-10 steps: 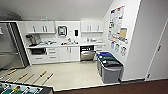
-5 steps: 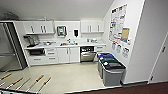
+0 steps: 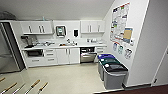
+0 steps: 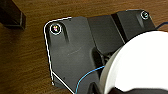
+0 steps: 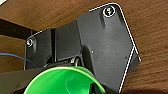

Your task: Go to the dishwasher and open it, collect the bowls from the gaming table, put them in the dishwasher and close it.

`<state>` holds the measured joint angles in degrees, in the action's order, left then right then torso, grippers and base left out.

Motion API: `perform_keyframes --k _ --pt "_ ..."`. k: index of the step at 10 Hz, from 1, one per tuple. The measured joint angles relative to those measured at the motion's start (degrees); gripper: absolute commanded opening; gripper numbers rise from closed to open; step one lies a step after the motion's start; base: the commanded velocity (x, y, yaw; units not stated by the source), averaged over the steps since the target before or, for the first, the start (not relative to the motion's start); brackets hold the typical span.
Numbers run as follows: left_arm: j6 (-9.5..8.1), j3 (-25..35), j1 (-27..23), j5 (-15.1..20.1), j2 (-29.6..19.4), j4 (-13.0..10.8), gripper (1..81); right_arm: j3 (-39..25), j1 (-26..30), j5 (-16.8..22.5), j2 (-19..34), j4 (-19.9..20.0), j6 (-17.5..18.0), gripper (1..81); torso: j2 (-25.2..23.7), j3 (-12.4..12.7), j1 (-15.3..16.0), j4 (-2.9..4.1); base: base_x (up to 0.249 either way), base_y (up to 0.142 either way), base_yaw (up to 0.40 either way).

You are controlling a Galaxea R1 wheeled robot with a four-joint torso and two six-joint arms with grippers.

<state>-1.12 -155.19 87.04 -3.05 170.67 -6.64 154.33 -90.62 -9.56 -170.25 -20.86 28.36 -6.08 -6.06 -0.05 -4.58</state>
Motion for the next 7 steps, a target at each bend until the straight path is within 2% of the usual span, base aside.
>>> perform_keyframes --k 7 --pt "0.0 0.0 0.0 0.0 0.2 0.0 1.0 0.3 0.0 0.0 -1.0 0.0 0.0 1.0 0.0 0.0 0.0 0.0 0.194 0.0 0.0"
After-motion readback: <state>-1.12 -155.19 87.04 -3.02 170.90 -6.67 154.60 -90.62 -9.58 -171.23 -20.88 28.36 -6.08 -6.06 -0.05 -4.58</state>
